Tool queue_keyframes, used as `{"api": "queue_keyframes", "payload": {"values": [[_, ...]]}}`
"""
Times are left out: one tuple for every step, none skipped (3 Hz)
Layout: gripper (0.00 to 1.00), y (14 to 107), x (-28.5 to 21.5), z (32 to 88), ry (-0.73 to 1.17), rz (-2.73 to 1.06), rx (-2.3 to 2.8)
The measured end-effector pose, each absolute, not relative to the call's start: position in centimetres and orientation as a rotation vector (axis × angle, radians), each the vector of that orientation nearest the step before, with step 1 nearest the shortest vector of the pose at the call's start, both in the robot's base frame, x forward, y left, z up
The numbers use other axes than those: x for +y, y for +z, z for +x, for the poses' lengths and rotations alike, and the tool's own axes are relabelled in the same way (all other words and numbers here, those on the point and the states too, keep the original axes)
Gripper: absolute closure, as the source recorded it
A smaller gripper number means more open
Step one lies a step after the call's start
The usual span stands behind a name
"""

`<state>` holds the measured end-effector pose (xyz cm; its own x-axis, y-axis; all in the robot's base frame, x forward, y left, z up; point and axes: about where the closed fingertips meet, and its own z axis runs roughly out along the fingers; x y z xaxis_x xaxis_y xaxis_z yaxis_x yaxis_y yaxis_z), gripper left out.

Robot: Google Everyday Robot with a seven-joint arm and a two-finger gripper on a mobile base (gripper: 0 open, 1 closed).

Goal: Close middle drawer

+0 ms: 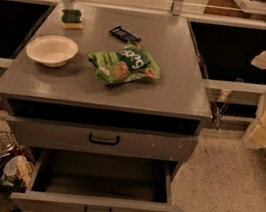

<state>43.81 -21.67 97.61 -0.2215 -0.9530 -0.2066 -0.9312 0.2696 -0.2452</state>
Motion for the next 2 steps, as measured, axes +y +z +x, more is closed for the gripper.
{"api": "queue_keyframes", "payload": {"values": [[0.0, 97.61, -21.67, 43.81, -0.098, -1.725, 2.232], [0.21, 97.61, -21.67, 43.81, -0.098, -1.725, 2.232]]}}
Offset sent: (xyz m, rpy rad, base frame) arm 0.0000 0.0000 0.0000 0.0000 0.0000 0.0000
